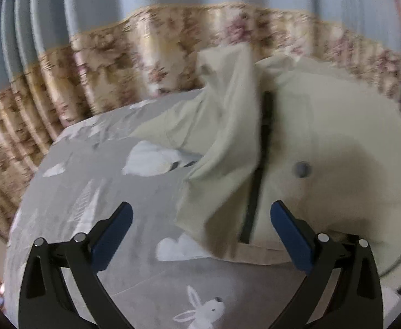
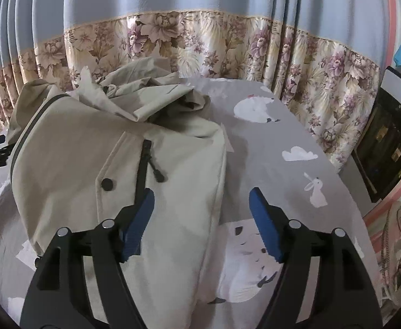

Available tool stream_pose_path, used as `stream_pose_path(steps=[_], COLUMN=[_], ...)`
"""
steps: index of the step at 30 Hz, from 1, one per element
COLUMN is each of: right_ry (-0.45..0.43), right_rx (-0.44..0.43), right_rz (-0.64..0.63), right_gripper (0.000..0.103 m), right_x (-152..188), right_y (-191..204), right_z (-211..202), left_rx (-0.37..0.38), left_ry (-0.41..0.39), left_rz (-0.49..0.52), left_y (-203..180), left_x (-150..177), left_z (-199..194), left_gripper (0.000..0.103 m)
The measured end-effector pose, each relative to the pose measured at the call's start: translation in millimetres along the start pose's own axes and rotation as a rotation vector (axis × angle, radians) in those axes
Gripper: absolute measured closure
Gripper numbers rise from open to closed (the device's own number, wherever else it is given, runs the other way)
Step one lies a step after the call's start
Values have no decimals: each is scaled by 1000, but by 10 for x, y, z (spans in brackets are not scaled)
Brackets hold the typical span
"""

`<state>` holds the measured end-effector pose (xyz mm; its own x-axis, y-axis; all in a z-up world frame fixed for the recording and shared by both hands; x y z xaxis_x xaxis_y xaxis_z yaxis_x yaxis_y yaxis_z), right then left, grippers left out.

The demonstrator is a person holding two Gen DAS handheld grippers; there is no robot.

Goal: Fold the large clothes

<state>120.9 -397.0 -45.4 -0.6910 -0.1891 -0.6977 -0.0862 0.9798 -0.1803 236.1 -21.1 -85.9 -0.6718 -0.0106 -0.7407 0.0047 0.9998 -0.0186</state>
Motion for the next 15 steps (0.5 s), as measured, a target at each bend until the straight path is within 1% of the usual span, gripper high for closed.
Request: stream_pose_path(steps=[1,2,3,4,6,7,9,12,15], right_ry=[3,4,6,10,17,19,21,19,18], right_rx=[-8,-14,-19,-24,-40,-45,-57,-66,-59], right_rz=[-4,-7,-11,-14,-25,-29,-39,-47,-59], right_gripper=[28,27,27,27,27,27,26,25,25], right_x=[-6,-6,-7,-13,-14,-15,-13,-1,9], right_y=[32,63,91,104,176,196,249,278,267], right_z=[12,21,29,44,65,69,65,32,-2], left_rx=[12,16,2,0,34,44,49,45,51], left_ry=[13,32,44,51,80,83,79,77,55], left_rz=[-15,-31,-38,-43,-70,-68,-46,-56,-69], left_y=[8,14,16,17,20,4,-43,-58,-23], left_x=[2,8,15,21,44,54,71,97,103], left_z=[15,39,62,78,104,95,54,-80,-303], left_gripper=[18,23,37,57,74,84,92,95,97])
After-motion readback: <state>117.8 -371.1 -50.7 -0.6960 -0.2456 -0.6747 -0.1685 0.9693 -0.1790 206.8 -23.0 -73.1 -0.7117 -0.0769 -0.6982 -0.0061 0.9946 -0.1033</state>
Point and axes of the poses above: each gripper's, at about its wrist camera, not at the fingertips, and z roughly the way its jaws point, y to its left, x to its underside, the point moved 3 cm from there along z, roughly the way its jaws point, and after that the axes turned 11 degrees about -z, right-handed, at the moved point
